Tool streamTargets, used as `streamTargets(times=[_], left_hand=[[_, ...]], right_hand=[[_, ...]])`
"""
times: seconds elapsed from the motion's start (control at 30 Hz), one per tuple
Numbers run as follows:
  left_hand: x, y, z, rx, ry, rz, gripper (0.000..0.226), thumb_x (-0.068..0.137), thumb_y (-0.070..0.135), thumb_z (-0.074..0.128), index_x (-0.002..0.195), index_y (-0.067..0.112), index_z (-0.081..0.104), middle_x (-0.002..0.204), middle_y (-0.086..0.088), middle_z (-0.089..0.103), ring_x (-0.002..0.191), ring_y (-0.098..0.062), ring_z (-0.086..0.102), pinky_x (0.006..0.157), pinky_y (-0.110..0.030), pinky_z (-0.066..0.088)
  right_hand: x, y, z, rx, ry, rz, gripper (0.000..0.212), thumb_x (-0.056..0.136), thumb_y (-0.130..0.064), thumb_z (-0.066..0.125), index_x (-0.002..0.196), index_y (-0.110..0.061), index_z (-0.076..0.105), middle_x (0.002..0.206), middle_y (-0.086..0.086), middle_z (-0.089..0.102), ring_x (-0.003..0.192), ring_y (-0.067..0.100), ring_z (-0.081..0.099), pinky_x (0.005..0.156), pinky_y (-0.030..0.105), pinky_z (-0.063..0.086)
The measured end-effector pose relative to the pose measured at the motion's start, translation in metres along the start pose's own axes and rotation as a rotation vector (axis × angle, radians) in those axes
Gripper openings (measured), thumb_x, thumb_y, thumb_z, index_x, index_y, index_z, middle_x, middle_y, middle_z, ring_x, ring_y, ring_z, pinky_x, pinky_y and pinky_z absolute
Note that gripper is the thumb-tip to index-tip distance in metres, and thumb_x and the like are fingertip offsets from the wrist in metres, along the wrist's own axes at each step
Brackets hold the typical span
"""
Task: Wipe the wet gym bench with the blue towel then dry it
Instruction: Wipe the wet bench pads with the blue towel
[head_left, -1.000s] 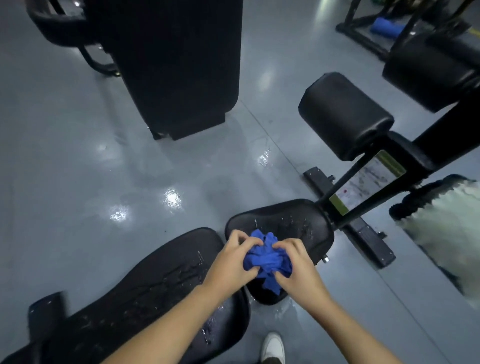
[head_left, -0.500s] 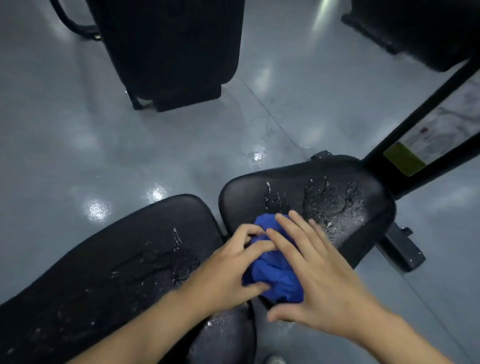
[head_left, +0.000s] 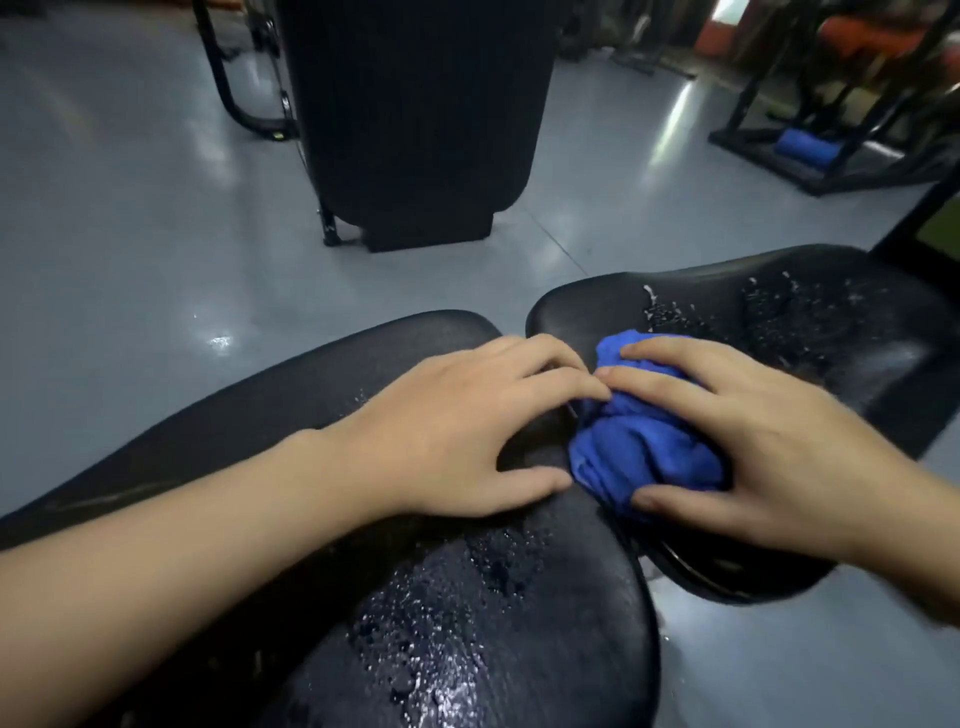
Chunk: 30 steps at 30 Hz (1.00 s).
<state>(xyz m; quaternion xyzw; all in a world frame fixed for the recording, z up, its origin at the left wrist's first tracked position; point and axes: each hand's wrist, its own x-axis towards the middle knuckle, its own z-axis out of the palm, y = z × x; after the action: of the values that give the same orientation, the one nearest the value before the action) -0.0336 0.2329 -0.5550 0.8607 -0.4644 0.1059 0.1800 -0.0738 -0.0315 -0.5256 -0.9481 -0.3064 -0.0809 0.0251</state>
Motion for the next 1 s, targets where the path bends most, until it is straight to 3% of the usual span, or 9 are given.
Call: streamTargets(times=[0.2, 0.33, 0.5, 0.67, 1.0], left_hand=[[-0.029, 0.044, -0.012, 0.086, 0.027, -0.125, 0.046, 0.088, 0.058, 0.057, 0.129, 0.036, 0.052, 0.129, 0.015, 0.047, 0.112, -0.011, 0.050, 0.081, -0.028, 0.045], [-0.053, 0.081, -0.007, 0.080, 0.015, -0.245, 0.044, 0.090, 0.060, 0.051, 0.127, 0.038, 0.050, 0.127, 0.015, 0.046, 0.112, -0.010, 0.047, 0.090, -0.031, 0.045], [-0.070, 0.115, 0.004, 0.096, 0.014, -0.287, 0.047, 0.088, 0.061, 0.045, 0.126, 0.036, 0.052, 0.127, 0.013, 0.046, 0.112, -0.012, 0.046, 0.095, -0.029, 0.043], [-0.065, 0.138, 0.013, 0.093, 0.028, -0.304, 0.048, 0.086, 0.061, 0.048, 0.128, 0.038, 0.049, 0.130, 0.016, 0.044, 0.117, -0.009, 0.044, 0.096, -0.027, 0.041], [-0.060, 0.135, 0.039, 0.036, 0.055, -0.278, 0.047, 0.084, 0.065, 0.048, 0.123, 0.040, 0.054, 0.125, 0.019, 0.046, 0.110, -0.008, 0.047, 0.092, -0.026, 0.045]], right_hand=[[-0.005, -0.011, 0.003, -0.034, 0.025, 0.094, 0.078, 0.072, -0.075, 0.054, 0.141, -0.040, 0.045, 0.143, -0.013, 0.042, 0.133, 0.015, 0.043, 0.102, 0.037, 0.047], [-0.019, -0.027, 0.003, -0.052, 0.074, 0.202, 0.079, 0.068, -0.070, 0.052, 0.139, -0.036, 0.049, 0.137, -0.007, 0.048, 0.127, 0.020, 0.047, 0.099, 0.033, 0.047], [-0.059, -0.042, 0.012, -0.050, 0.210, 0.250, 0.071, 0.068, -0.064, 0.060, 0.129, -0.027, 0.058, 0.122, 0.000, 0.055, 0.107, 0.026, 0.057, 0.094, 0.039, 0.050], [-0.089, -0.048, 0.028, -0.052, 0.365, 0.295, 0.072, 0.067, -0.060, 0.063, 0.127, -0.020, 0.060, 0.124, 0.006, 0.056, 0.110, 0.026, 0.054, 0.097, 0.041, 0.048], [-0.072, -0.023, 0.022, 0.059, 0.425, 0.392, 0.061, 0.073, -0.057, 0.064, 0.126, -0.028, 0.059, 0.123, -0.003, 0.055, 0.117, 0.020, 0.051, 0.104, 0.034, 0.043]])
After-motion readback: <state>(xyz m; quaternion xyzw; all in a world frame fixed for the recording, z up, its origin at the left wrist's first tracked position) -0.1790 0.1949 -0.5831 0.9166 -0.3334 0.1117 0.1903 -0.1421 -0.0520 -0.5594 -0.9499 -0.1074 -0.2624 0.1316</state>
